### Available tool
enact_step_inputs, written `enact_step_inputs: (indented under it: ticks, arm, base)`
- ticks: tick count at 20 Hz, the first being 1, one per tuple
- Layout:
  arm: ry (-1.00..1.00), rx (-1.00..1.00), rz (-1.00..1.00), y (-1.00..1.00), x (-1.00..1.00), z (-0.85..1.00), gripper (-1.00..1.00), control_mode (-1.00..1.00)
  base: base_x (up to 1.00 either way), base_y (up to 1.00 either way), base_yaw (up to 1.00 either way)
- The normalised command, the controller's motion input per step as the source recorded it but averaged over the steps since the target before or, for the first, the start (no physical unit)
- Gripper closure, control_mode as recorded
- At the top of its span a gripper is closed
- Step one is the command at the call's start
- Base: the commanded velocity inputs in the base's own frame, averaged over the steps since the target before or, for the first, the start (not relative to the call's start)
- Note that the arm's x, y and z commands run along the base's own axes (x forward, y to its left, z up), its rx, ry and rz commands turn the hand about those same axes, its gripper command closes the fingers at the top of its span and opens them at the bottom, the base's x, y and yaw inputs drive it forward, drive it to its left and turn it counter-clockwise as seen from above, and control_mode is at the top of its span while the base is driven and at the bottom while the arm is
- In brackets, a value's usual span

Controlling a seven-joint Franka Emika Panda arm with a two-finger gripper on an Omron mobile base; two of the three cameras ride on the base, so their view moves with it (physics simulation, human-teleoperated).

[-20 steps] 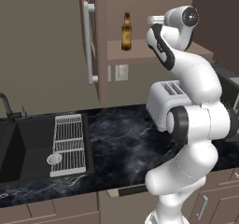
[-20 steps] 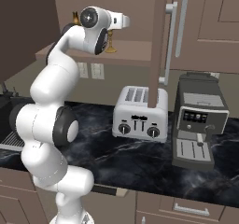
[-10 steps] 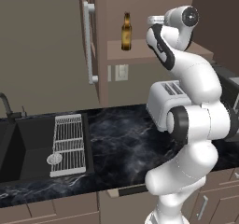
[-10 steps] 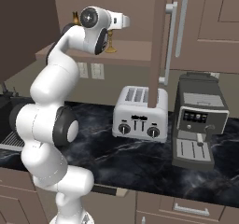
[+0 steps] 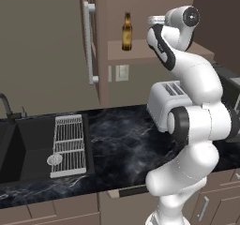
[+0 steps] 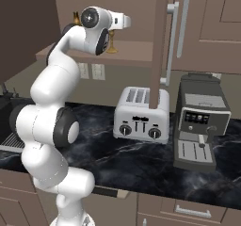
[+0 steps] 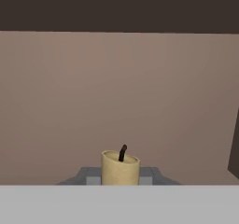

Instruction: Get the candle and the beer from the cabinet and move them to the dining counter.

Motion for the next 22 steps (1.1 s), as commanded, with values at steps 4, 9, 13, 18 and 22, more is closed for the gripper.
enact_step_inputs:
  ticks: [4, 9, 13, 18, 22]
  arm:
    - [0.0, 0.0, 0.0, 0.0, 0.0, 0.0, 1.0, -1.0]
    - [0.0, 0.0, 0.0, 0.0, 0.0, 0.0, 1.0, -1.0]
    - [0.0, 0.0, 0.0, 0.0, 0.0, 0.0, 1.0, -1.0]
    - [0.0, 0.0, 0.0, 0.0, 0.0, 0.0, 1.0, -1.0]
    - [-0.01, 0.0, 0.0, 0.0, -0.17, 0.0, 1.0, -1.0]
  base:
    - [0.0, 0.0, 0.0]
    - [0.0, 0.0, 0.0]
    - [0.0, 0.0, 0.0]
    - [0.0, 0.0, 0.0]
    - [0.0, 0.0, 0.0]
